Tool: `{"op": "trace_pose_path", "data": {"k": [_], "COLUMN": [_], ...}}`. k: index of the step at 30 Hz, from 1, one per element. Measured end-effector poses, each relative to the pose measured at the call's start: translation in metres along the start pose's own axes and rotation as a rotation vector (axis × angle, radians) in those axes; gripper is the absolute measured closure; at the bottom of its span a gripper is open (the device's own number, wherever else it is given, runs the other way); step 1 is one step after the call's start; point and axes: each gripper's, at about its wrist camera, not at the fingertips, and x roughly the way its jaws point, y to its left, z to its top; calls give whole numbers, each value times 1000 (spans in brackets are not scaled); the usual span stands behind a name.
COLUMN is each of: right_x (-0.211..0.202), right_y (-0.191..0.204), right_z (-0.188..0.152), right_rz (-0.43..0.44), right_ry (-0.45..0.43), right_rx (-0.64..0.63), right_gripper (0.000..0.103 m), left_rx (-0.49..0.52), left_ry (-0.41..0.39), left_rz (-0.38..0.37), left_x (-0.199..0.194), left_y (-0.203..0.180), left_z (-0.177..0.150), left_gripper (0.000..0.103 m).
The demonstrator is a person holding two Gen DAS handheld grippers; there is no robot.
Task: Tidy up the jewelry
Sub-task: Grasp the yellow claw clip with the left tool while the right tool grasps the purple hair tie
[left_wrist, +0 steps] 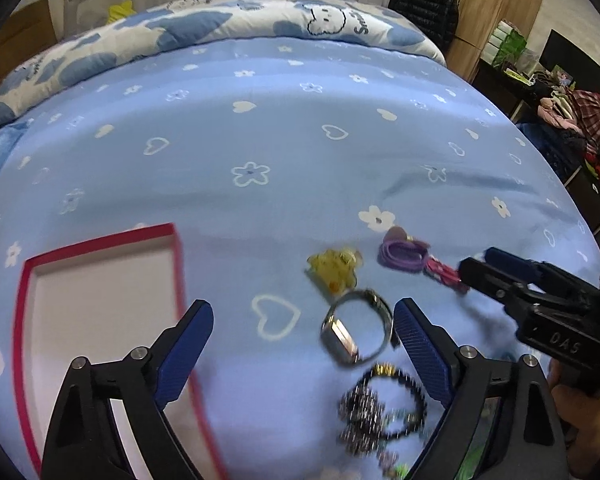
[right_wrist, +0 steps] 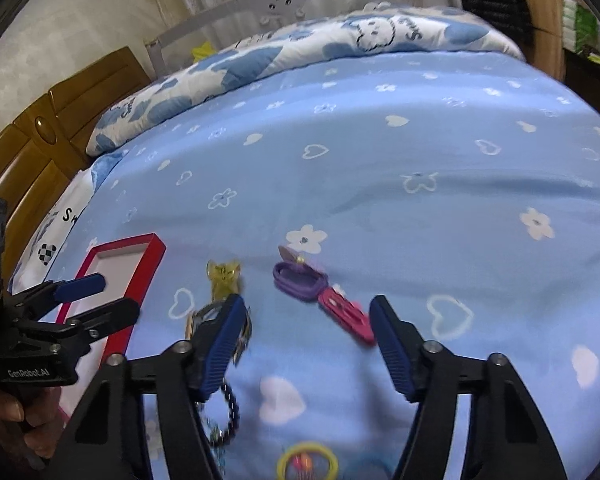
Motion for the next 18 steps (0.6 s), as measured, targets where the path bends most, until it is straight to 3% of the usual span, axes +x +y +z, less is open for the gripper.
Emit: {"op": "trace_pose_path", "data": {"k": [5,12,15,18], "right_x": [33,60,68,71], "right_y": [-5,-11,-13,-15], "right_z": [16,22,22,21], "right_rz": [21,28,32,33], "right_ry": [64,126,145,152], "right_rx": [-16,-37,-41,-39], "right_gripper": [57,70,82,89], "left_rx": [10,20,32,33], "left_ry": [40,115,140,153], "left_rz": [-1,-13,-9,-8], "left_x": [37,84,99,110], "left_y": [-2,-6,-9,-9], "left_z": [20,33,35,35], "left_gripper": [17,25,32,48]}}
